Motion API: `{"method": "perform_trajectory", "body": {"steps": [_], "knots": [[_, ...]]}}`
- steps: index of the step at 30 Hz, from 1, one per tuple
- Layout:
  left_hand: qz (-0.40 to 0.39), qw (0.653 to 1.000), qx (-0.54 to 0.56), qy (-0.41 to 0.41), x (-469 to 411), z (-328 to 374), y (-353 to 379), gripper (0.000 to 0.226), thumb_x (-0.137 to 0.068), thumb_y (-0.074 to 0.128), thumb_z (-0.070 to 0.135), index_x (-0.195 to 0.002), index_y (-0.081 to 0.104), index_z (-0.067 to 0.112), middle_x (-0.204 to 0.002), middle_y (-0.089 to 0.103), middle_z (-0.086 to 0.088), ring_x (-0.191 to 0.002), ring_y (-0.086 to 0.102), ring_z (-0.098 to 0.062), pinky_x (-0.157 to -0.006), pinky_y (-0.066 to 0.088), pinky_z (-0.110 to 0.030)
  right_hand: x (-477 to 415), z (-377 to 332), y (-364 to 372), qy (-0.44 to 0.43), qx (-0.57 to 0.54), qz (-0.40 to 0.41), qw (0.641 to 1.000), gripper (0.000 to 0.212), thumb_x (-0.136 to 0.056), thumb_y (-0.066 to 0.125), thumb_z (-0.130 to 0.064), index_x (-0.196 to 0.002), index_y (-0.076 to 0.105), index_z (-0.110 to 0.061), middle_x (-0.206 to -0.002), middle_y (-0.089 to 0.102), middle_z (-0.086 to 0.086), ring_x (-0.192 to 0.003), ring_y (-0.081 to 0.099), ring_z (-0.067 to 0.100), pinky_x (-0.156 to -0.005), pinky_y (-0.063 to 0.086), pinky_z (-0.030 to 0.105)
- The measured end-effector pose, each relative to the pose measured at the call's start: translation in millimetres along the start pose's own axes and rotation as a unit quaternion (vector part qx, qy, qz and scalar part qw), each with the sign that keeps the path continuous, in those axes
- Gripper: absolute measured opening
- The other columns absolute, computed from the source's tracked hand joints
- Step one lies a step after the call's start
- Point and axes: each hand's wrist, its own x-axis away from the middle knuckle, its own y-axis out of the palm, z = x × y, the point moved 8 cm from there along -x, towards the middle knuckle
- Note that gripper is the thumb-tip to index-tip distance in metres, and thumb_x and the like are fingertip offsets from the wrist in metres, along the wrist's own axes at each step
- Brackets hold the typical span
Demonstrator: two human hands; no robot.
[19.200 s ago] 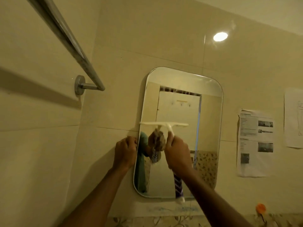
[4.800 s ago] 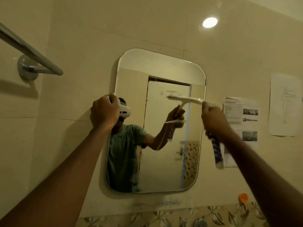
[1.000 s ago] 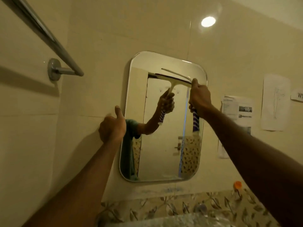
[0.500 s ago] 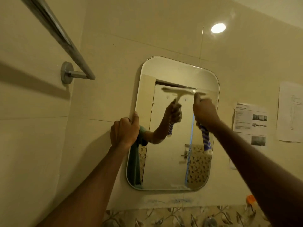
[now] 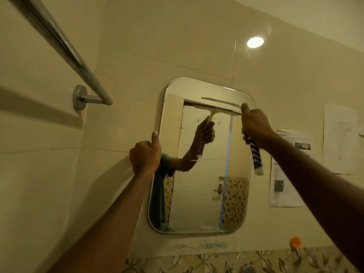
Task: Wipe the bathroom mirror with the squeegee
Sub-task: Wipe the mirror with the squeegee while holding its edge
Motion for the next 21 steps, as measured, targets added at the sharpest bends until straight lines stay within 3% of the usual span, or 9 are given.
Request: {"method": "perform_trajectory", "body": {"steps": [4, 8, 12, 17, 21], "knots": [[-0.005, 0.997, 0.071, -0.005, -13.0, 21.2, 4.6, 0.059, -0.098, 0.04, 0.049, -0.064, 0.059, 0.004, -0.054, 0.05, 0.001, -0.051, 0.048, -0.011, -0.051, 0.035, -0.022, -35.4, -25.3, -4.5, 0.003, -0.004, 0.002, 1.0, 0.045, -0.101, 0.031, -0.044, -0.098, 0.053, -0.004, -0.068, 0.051, 0.007, -0.049, 0.049, 0.016, -0.043, 0.044, 0.026], [-0.026, 0.997, 0.077, -0.004, -19.1, 19.2, 7.1, 0.052, -0.097, 0.044, 0.045, -0.068, 0.059, 0.005, -0.057, 0.052, 0.001, -0.055, 0.049, -0.01, -0.055, 0.038, -0.025, -44.7, -30.6, 9.3, -0.001, 0.016, -0.006, 1.0, 0.043, -0.102, 0.031, -0.043, -0.103, 0.051, -0.005, -0.066, 0.049, 0.006, -0.049, 0.048, 0.015, -0.044, 0.044, 0.027], [-0.043, 0.997, 0.057, 0.0, -18.3, 20.7, 10.0, 0.044, -0.098, 0.044, 0.041, -0.069, 0.056, 0.01, -0.06, 0.052, 0.002, -0.056, 0.048, -0.007, -0.052, 0.035, -0.022, -22.7, -7.1, 26.1, -0.005, 0.029, -0.021, 0.999, 0.043, -0.103, 0.029, -0.041, -0.094, 0.05, -0.005, -0.062, 0.049, 0.007, -0.045, 0.048, 0.016, -0.043, 0.043, 0.027], [-0.045, 0.998, 0.037, -0.005, -13.2, 25.3, 6.5, 0.046, -0.101, 0.037, 0.039, -0.062, 0.046, 0.017, -0.06, 0.046, 0.004, -0.055, 0.042, -0.006, -0.051, 0.031, -0.02, 58.4, 69.1, 54.2, 0.034, 0.081, -0.086, 0.992, 0.054, -0.103, 0.028, -0.043, -0.068, 0.051, -0.009, -0.052, 0.046, 0.003, -0.037, 0.042, 0.013, -0.039, 0.037, 0.023], [-0.056, 0.998, 0.031, 0.011, -11.0, 26.0, 5.7, 0.045, -0.101, 0.037, 0.036, -0.06, 0.043, 0.02, -0.06, 0.044, 0.005, -0.056, 0.042, -0.006, -0.052, 0.033, -0.02, 58.4, 48.5, 41.3, 0.021, 0.096, -0.119, 0.988, 0.049, -0.103, 0.032, -0.04, -0.069, 0.05, -0.009, -0.056, 0.049, 0.004, -0.037, 0.045, 0.012, -0.036, 0.039, 0.021]]}}
